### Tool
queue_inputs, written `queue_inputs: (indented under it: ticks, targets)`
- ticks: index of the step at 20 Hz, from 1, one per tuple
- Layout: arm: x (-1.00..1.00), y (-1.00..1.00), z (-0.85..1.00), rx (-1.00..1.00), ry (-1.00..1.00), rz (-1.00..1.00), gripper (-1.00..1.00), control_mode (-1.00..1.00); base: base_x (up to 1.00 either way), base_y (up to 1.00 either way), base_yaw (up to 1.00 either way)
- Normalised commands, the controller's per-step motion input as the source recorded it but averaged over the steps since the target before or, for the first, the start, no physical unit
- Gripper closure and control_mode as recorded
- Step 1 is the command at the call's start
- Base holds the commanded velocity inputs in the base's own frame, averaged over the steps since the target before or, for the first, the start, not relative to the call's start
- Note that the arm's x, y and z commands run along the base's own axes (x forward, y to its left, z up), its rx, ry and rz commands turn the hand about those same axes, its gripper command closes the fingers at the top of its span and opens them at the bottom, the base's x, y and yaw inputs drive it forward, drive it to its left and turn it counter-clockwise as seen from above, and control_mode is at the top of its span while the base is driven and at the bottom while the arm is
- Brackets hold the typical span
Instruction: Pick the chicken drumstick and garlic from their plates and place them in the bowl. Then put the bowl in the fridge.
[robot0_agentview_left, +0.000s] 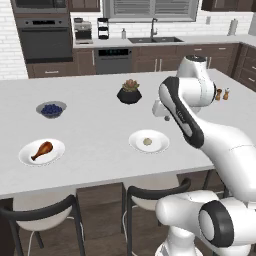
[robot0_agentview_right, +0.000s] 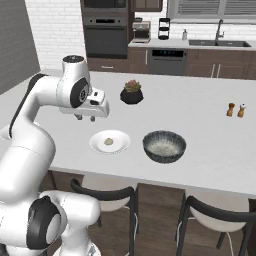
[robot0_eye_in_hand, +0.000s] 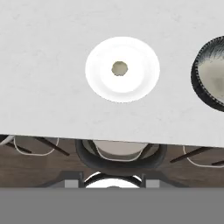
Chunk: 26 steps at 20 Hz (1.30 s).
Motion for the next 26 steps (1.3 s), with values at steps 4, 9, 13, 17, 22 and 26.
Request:
queue_inputs:
  ticks: [4,9,13,17,22,26]
  targets:
    - [0.27,0.07,-0.05,0.0,0.0,0.0,-1.0,-1.0,0.0,0.0,0.0]
    - [0.95,-0.01,-0.59,0.0,0.05,0.0,-1.0,-1.0,0.0,0.0,0.0]
    - [1.0,-0.09,-0.95,-0.02,0.02,0.05,-1.0,-1.0,0.0,0.0,0.0]
    - [0.87,0.02,-1.0,-0.2,-0.01,0.01,-1.0,-1.0,0.0,0.0,0.0]
    - [0.43,0.01,-0.72,-0.08,0.0,0.1,-1.0,-1.0,0.0,0.0,0.0]
    - [0.09,0.0,-0.23,0.09,0.01,0.12,-1.0,-1.0,0.0,0.0,0.0]
